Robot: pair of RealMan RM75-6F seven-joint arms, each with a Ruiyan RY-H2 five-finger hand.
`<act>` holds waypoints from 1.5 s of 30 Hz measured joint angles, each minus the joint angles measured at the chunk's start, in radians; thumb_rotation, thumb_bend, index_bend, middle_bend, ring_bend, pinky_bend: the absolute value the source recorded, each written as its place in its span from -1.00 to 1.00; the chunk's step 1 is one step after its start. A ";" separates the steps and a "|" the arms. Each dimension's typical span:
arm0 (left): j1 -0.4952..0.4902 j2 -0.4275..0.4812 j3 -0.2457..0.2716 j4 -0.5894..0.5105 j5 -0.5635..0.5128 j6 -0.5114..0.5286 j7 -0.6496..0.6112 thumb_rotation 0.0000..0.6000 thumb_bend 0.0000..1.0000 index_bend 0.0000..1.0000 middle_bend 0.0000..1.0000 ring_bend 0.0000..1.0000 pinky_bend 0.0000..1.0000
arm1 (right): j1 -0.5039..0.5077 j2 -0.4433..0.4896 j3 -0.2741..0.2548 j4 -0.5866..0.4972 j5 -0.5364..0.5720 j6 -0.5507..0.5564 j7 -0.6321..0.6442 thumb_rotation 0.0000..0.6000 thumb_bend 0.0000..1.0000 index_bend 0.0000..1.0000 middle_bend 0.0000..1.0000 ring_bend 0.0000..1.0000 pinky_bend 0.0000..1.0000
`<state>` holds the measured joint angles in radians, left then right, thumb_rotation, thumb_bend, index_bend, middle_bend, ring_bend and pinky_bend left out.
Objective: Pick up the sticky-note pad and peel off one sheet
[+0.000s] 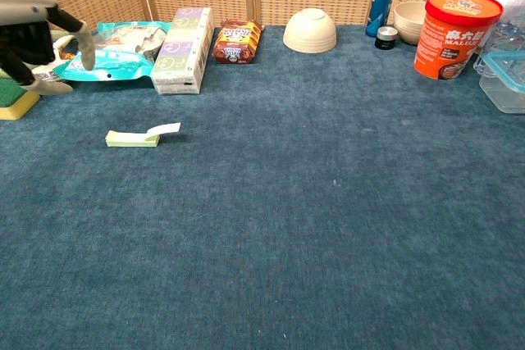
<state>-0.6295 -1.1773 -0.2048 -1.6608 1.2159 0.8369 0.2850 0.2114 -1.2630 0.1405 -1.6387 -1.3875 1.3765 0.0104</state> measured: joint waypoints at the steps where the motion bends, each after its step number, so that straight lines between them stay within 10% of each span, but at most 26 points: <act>1: -0.008 -0.006 0.000 0.003 -0.014 -0.006 0.014 1.00 -0.44 -0.12 1.00 1.00 1.00 | 0.001 0.000 0.001 0.001 0.001 -0.001 0.001 1.00 -0.15 -0.64 -0.38 -0.73 -0.51; 20: -0.088 -0.171 0.044 0.109 -0.274 0.038 0.220 1.00 -0.47 -0.16 1.00 1.00 1.00 | 0.001 0.000 0.003 0.012 0.004 -0.004 0.018 1.00 -0.15 -0.65 -0.38 -0.73 -0.51; 45: -0.136 -0.327 0.094 0.293 -0.305 -0.011 0.188 1.00 -0.47 -0.15 1.00 1.00 1.00 | -0.013 0.006 -0.001 0.003 0.016 0.004 0.011 1.00 -0.15 -0.68 -0.38 -0.73 -0.51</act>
<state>-0.7654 -1.5045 -0.1106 -1.3678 0.9114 0.8261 0.4731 0.1979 -1.2571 0.1400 -1.6357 -1.3712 1.3802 0.0210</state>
